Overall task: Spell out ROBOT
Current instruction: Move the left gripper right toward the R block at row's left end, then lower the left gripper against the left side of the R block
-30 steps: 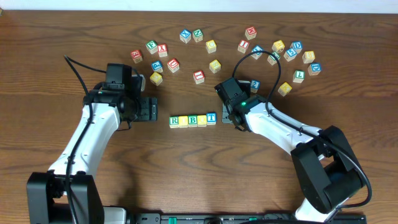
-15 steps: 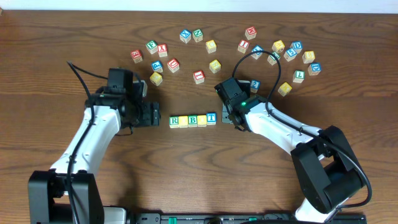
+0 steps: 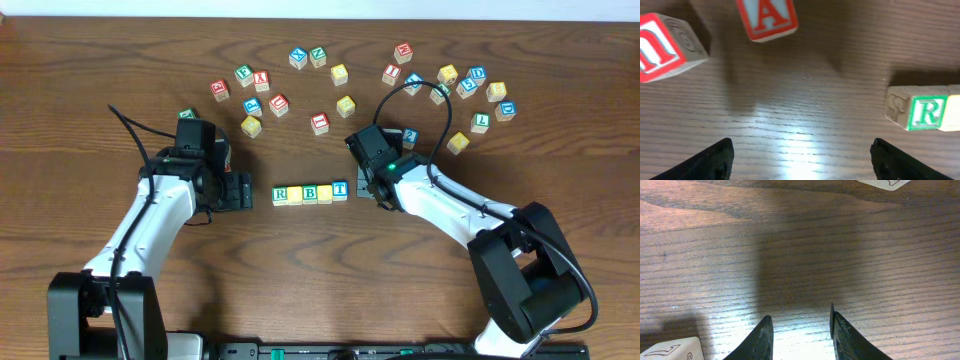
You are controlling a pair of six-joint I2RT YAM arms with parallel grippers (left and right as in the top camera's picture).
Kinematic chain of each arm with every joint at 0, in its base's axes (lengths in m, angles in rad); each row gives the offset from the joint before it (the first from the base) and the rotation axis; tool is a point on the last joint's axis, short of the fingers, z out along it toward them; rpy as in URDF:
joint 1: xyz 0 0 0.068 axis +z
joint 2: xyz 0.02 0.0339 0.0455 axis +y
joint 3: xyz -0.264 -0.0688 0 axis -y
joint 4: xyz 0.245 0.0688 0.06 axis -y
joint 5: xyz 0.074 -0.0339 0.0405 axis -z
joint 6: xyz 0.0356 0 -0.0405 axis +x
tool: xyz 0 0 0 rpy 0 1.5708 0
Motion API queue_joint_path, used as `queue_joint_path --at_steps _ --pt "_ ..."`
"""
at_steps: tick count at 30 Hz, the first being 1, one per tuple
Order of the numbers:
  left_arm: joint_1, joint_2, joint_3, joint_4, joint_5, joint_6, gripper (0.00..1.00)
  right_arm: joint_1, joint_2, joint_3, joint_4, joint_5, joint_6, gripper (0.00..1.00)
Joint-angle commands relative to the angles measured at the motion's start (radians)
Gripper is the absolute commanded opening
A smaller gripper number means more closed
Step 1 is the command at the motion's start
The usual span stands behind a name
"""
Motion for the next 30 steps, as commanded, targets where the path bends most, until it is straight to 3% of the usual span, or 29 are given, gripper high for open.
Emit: queue_joint_path --at_steps 1,14,30 --pt "0.0 0.004 -0.026 0.008 -0.035 -0.013 0.86 -0.003 0.011 -0.006 0.002 0.009 0.018 0.32" --pt "-0.134 0.063 -0.024 0.057 -0.126 0.018 0.93 -0.003 0.011 -0.006 0.004 0.009 0.017 0.32" --pt "-0.14 0.103 -0.024 0.085 -0.139 0.01 0.98 -0.003 0.011 -0.006 0.003 0.009 0.017 0.32"
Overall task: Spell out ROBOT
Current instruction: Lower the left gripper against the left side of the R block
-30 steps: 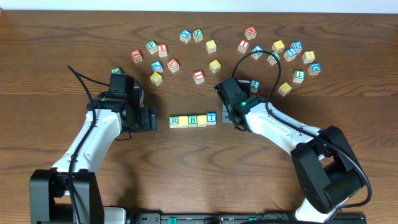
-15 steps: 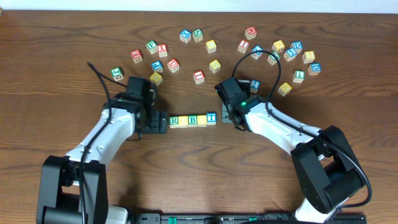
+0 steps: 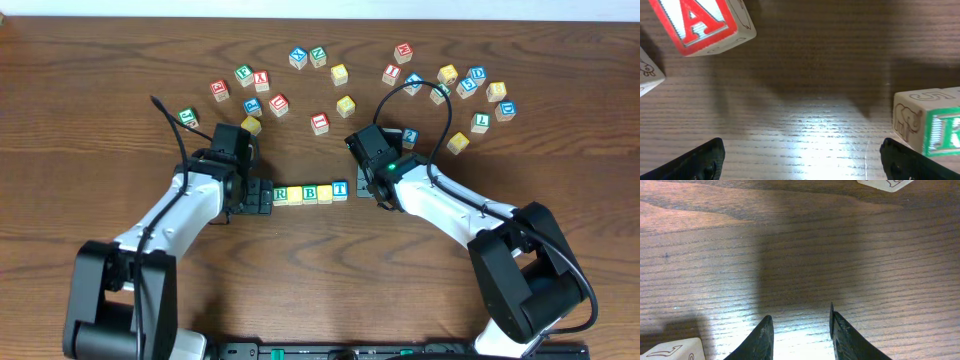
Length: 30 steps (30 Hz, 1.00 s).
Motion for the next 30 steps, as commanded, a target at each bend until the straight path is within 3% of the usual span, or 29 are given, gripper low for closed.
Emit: queue_joint_path --at_steps 1,30 --pt "-0.002 0.009 -0.01 0.005 -0.016 0.009 0.98 -0.003 0.011 -0.006 -0.001 0.009 0.017 0.32" --pt "-0.003 0.009 -0.011 0.024 0.041 0.006 0.99 -0.001 0.011 -0.006 -0.001 0.009 0.017 0.31"
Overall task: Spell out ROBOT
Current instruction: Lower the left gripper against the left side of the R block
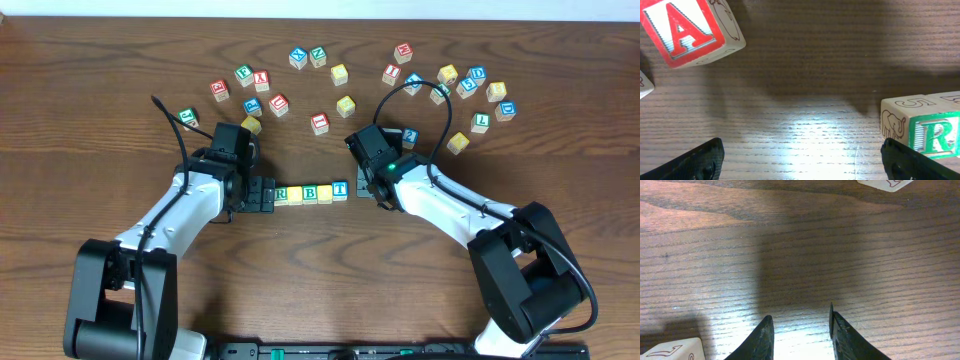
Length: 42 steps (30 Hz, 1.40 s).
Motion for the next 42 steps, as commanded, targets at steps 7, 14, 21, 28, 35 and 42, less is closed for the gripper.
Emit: queue_joint_path --at_steps 7,14,21,28,35,42 --pt "-0.003 0.008 -0.011 -0.002 0.035 0.01 0.99 -0.001 0.011 -0.006 -0.001 0.009 0.018 0.31" --pt "-0.003 0.008 -0.011 -0.002 0.035 0.01 0.99 -0.001 0.011 -0.006 -0.001 0.009 0.018 0.31" --pt "-0.003 0.008 -0.011 -0.002 0.059 0.019 0.99 -0.001 0.011 -0.006 -0.001 0.009 0.018 0.31" --pt "-0.003 0.008 -0.011 -0.002 0.061 0.021 0.99 -0.001 0.011 -0.006 -0.001 0.009 0.018 0.31" --pt "-0.003 0.008 -0.011 -0.002 0.061 0.021 0.99 -0.001 0.011 -0.006 0.0 0.009 0.018 0.31" --pt "-0.003 0.008 -0.011 -0.001 0.061 0.021 0.99 -0.001 0.011 -0.006 0.001 0.009 0.018 0.31"
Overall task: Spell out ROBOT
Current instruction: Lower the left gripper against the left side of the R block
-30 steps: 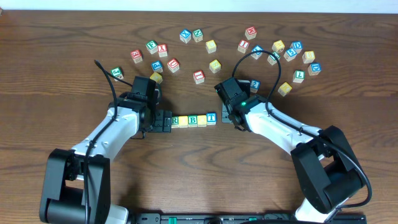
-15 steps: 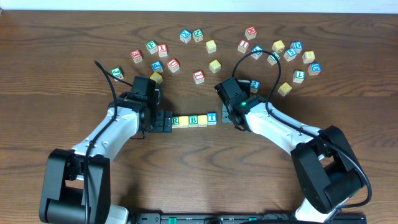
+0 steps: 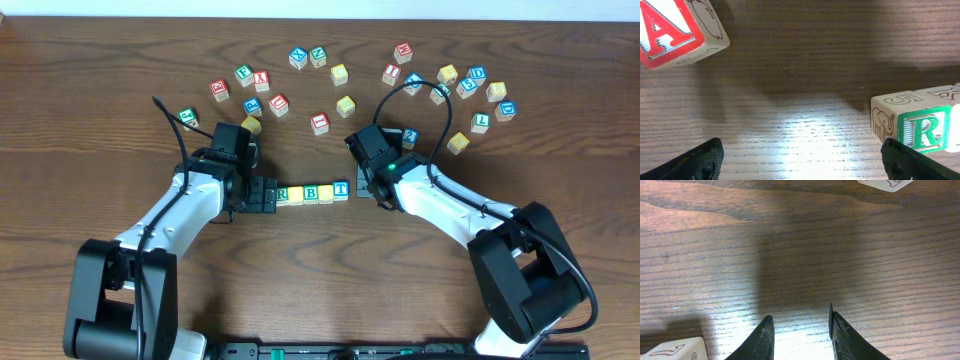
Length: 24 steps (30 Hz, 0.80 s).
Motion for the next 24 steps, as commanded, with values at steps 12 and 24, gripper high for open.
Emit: queue_joint_path --at_steps 12,24 --pt "-0.003 0.008 -0.011 0.009 -0.12 -0.051 0.99 -0.001 0.011 -0.006 0.076 0.011 -0.013 0.31" --pt "-0.003 0.008 -0.011 0.013 -0.19 -0.097 0.99 -0.001 0.011 -0.006 0.155 -0.05 -0.075 0.31"
